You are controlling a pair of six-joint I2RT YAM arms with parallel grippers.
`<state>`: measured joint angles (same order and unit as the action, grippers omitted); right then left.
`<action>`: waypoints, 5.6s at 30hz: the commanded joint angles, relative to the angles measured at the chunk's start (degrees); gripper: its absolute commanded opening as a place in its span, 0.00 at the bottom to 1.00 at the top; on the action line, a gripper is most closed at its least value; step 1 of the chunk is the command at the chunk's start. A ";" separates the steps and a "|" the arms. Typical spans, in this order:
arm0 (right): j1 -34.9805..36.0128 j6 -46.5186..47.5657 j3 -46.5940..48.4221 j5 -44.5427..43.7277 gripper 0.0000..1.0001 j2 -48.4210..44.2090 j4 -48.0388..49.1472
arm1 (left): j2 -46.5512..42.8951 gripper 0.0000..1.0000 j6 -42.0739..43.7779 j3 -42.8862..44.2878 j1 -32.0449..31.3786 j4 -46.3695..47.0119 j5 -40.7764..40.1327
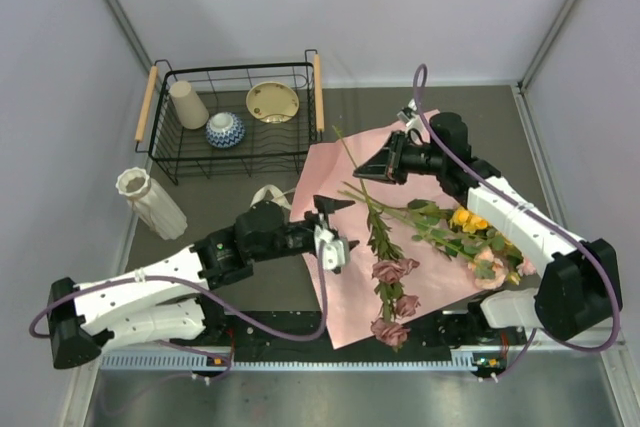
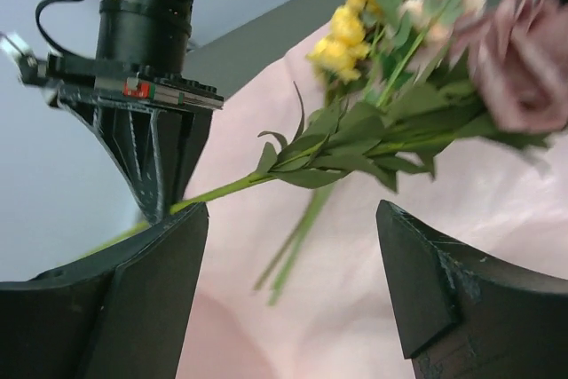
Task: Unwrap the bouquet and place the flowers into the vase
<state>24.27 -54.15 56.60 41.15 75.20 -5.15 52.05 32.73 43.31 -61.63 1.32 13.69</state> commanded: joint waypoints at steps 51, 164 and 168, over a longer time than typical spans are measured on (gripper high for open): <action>-16.09 5.72 0.00 8.16 0.91 -7.69 -3.11 | -2.38 0.00 6.77 1.24 -6.23 7.74 -12.20; -20.05 9.06 -9.66 14.14 0.88 -11.30 -0.74 | 1.74 0.69 -35.36 2.57 61.27 6.52 -78.82; -19.97 9.15 -9.84 13.96 0.88 -11.39 -0.83 | 0.07 0.83 -39.76 3.97 61.19 1.67 -77.42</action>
<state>4.58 -46.04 47.22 54.87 65.58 -8.12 54.59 -1.85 43.97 -0.73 7.81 -64.31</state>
